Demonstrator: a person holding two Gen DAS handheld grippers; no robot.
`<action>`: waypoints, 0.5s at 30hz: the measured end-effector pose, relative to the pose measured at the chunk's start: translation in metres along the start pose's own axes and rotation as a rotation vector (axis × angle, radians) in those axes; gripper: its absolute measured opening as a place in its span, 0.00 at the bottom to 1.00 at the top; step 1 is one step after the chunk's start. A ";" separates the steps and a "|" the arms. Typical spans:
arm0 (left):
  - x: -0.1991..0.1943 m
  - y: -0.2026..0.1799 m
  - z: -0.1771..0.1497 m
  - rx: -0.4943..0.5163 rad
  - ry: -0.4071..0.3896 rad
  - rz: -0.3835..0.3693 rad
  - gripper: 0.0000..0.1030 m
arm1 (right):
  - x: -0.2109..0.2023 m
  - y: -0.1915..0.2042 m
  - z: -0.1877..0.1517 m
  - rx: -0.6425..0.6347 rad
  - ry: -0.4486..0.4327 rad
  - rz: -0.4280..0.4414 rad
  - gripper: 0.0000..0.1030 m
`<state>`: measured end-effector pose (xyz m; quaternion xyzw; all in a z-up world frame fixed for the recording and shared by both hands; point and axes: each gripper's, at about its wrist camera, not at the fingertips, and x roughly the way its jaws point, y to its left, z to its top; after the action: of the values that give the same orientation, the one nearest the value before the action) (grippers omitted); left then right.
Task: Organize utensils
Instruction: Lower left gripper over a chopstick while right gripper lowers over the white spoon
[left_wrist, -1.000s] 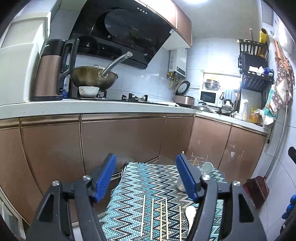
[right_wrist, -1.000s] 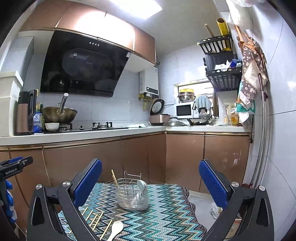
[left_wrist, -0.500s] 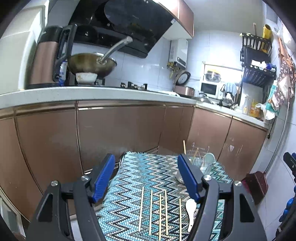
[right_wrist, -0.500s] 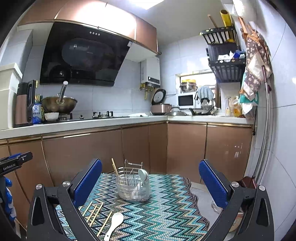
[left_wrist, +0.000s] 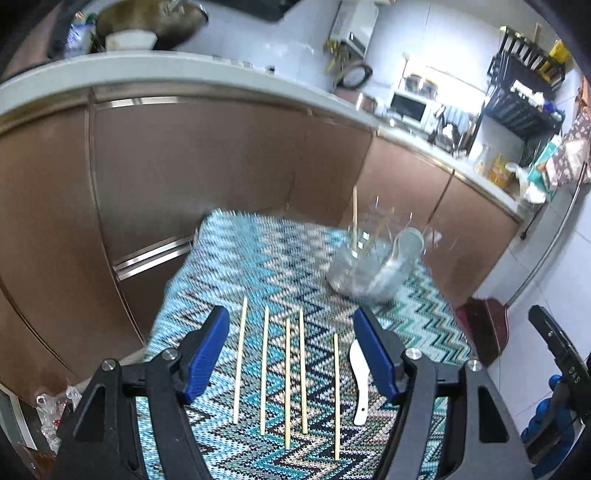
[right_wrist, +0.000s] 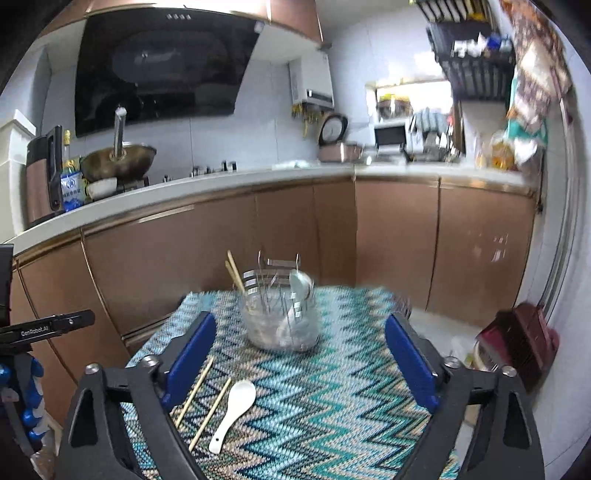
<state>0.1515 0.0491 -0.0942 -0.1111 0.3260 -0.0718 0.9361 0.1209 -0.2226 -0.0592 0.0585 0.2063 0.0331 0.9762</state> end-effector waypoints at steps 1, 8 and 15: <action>0.010 -0.001 -0.001 -0.001 0.026 -0.005 0.66 | 0.008 -0.003 -0.004 0.012 0.026 0.012 0.79; 0.067 -0.005 -0.008 0.006 0.170 -0.028 0.56 | 0.062 -0.014 -0.028 0.049 0.175 0.103 0.61; 0.124 -0.001 -0.006 -0.010 0.345 -0.073 0.31 | 0.111 -0.009 -0.050 0.051 0.308 0.218 0.46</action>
<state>0.2444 0.0214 -0.1719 -0.1135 0.4781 -0.1223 0.8623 0.2020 -0.2165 -0.1495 0.0993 0.3468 0.1421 0.9218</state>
